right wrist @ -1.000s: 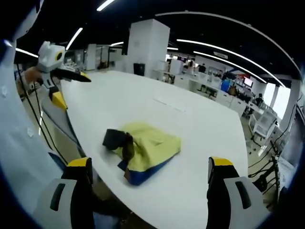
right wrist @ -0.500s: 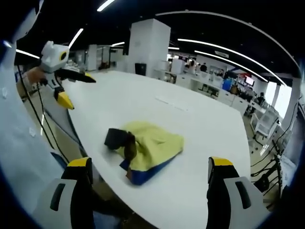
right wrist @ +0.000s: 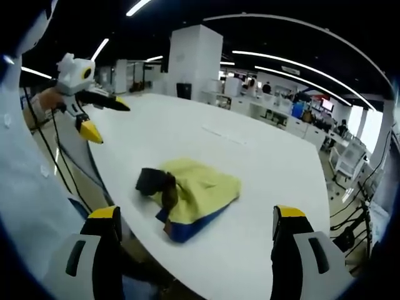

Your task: Fold the garment on the visible template until the final outline fits inside the template.

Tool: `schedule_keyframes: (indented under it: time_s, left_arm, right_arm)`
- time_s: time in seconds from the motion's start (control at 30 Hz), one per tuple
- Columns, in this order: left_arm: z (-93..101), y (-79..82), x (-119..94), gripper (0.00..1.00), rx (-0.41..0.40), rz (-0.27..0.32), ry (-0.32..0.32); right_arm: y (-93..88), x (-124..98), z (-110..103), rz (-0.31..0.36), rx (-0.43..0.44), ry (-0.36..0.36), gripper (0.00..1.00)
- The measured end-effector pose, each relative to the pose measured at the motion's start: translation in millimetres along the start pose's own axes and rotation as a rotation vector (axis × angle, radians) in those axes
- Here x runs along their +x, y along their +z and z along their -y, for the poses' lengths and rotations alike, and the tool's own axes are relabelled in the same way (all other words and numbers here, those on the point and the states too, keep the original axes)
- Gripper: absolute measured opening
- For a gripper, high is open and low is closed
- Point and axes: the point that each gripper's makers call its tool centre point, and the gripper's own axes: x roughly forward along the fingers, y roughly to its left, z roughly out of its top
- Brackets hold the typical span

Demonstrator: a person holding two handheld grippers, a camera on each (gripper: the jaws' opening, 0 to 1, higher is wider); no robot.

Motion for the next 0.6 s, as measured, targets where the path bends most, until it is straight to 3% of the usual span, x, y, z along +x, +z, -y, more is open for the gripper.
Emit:
schedule_keyframes:
  time_s: [0.6]
  left_arm:
    - [7.9, 3.5, 27, 0.68, 0.030, -0.030, -0.080]
  right_arm:
    - [-2.8, 5, 7, -0.011, 0.005, -0.003, 1.00]
